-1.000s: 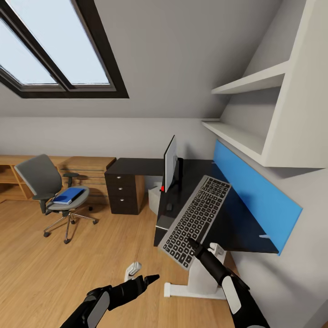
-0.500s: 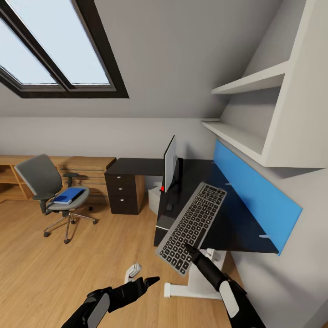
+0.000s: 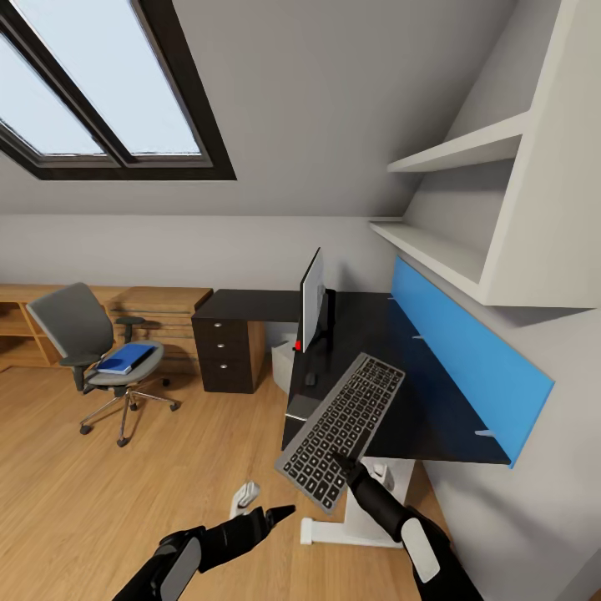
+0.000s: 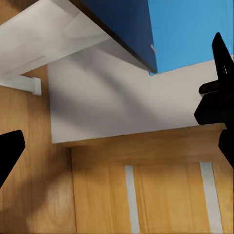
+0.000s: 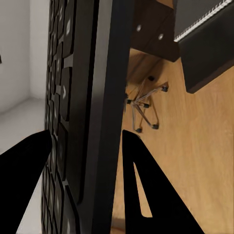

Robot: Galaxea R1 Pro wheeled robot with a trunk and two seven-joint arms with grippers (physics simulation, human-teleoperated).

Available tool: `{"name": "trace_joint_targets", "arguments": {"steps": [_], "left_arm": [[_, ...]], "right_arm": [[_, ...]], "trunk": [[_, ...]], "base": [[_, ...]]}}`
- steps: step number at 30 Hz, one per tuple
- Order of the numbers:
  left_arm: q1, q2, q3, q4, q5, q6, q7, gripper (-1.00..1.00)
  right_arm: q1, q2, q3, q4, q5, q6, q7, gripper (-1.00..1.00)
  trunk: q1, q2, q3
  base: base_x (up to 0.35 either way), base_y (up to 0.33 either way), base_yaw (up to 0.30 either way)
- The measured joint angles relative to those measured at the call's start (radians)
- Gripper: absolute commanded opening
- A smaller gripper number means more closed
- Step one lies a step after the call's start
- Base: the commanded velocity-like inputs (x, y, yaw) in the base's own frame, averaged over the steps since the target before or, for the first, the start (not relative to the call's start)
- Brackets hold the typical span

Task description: In the bedroom, organize the workspace by keeping the computer under the desk, ensuring the monitor is on the desk, placing the keyboard on the desk next to the monitor, placing the mouse on the desk next to the keyboard, moving the folder from the swivel chair onto the desk next to the mouse, stacking the notebook on top of the folder with the pen on top of the notebook, and positioning the swivel chair next to the desk.

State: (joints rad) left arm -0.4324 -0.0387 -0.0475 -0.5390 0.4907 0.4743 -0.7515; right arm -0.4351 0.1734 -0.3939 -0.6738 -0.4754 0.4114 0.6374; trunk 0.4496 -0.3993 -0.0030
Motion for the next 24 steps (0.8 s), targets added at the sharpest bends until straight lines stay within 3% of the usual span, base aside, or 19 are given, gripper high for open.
{"name": "trace_joint_targets", "arguments": {"steps": [11, 24], "left_arm": [[0.0, 0.001, -0.005, -0.006, -0.001, 0.0, -0.121, 1.0], [0.0, 0.001, -0.003, -0.025, 0.0, 0.001, -0.149, 1.0]], "right_arm": [[0.0, 0.0, 0.0, 0.018, -0.022, 0.006, 0.001, -1.0], [0.0, 0.0, 0.0, 0.022, -0.025, 0.006, 0.001, -1.0]], "trunk": [[0.0, 0.0, 0.0], [0.0, 0.0, 0.0]], "base": [[0.0, 0.0, 0.0], [0.0, 0.0, 0.0]]}}
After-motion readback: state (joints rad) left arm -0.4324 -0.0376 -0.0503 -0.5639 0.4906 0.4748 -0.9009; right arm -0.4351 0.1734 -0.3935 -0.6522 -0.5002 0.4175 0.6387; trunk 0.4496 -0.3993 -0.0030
